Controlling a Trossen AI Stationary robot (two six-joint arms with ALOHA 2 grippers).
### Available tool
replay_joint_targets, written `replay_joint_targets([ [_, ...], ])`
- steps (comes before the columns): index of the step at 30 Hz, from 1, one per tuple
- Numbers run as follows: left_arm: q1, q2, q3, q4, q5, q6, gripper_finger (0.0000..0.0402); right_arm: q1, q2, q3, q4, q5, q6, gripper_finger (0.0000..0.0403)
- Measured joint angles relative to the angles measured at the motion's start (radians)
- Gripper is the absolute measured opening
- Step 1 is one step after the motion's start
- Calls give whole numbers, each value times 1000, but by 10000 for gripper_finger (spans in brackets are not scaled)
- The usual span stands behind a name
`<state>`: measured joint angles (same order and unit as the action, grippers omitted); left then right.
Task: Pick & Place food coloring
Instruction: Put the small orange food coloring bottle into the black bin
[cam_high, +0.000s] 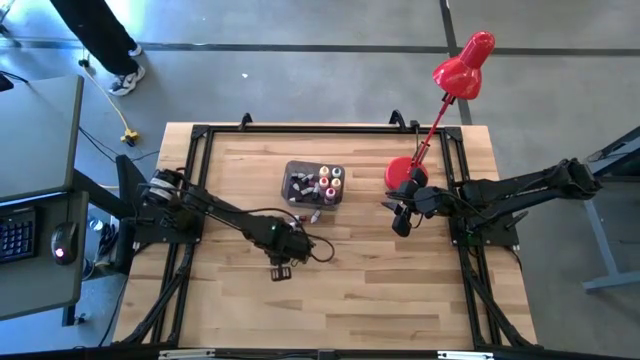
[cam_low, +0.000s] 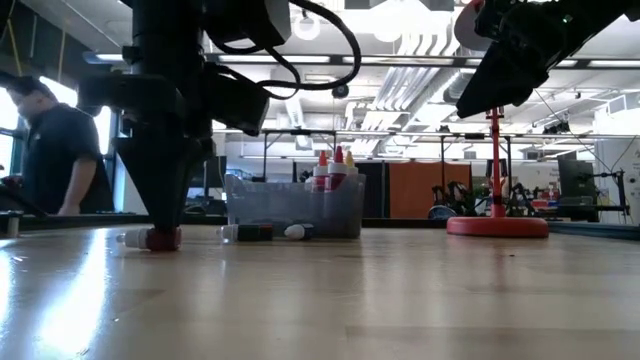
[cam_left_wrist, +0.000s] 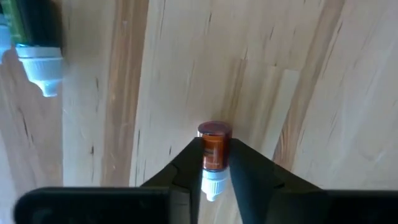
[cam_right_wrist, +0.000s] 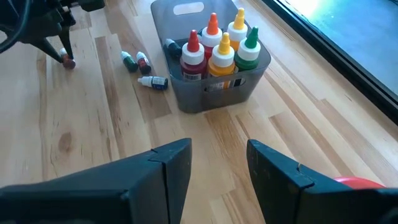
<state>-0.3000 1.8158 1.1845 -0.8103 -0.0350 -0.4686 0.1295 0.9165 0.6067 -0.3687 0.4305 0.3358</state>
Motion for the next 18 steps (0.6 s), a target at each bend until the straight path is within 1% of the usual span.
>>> replay_joint_targets([
  [6,-1,19,-5,1,3,-1,121,0,0,0,0,0,0,149],
  [9,-1,32,-1,13,11,0,138,0,0,0,0,0,0,149],
  [14,-1,51,1,-3,17,2,139,0,0,0,3,0,0,149],
  [18,-1,51,1,3,10,28,117,0,0,-1,7,0,0,149],
])
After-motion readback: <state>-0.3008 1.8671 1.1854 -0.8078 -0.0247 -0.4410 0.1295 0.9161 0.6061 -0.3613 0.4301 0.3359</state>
